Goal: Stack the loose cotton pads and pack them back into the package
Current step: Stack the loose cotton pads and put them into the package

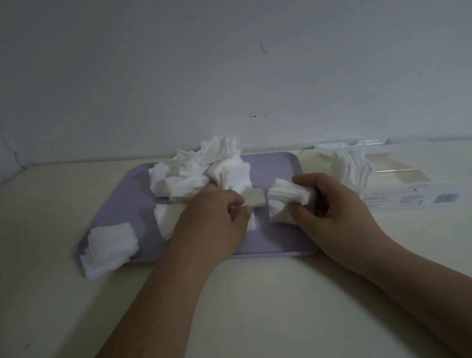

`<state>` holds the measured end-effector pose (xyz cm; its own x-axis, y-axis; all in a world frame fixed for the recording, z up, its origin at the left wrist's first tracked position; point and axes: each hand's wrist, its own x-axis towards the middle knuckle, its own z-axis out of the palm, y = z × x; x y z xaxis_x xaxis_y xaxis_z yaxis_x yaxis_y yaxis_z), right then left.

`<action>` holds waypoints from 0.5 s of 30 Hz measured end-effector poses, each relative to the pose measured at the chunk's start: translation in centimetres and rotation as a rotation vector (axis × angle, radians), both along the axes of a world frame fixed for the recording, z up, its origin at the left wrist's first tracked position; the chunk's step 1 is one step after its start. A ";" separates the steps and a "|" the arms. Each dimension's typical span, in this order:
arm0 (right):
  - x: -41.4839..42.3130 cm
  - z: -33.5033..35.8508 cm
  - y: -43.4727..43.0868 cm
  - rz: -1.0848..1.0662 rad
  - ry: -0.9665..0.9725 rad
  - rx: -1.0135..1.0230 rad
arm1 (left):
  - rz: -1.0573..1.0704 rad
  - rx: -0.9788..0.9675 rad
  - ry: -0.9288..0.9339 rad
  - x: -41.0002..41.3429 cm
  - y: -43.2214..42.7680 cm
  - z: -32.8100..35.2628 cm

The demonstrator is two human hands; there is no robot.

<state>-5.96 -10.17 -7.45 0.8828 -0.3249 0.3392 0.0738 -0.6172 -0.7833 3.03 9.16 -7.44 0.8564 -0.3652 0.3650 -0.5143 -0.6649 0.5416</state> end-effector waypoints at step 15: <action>-0.1 0.1 0.1 0.002 0.005 -0.023 | -0.085 0.050 0.138 -1.6 -0.1 1.3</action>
<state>-6.05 -10.10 -7.35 0.8853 -0.3153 0.3417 0.0709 -0.6347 -0.7695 1.47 9.04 -6.17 0.8622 -0.4533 0.2261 -0.4932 -0.6498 0.5784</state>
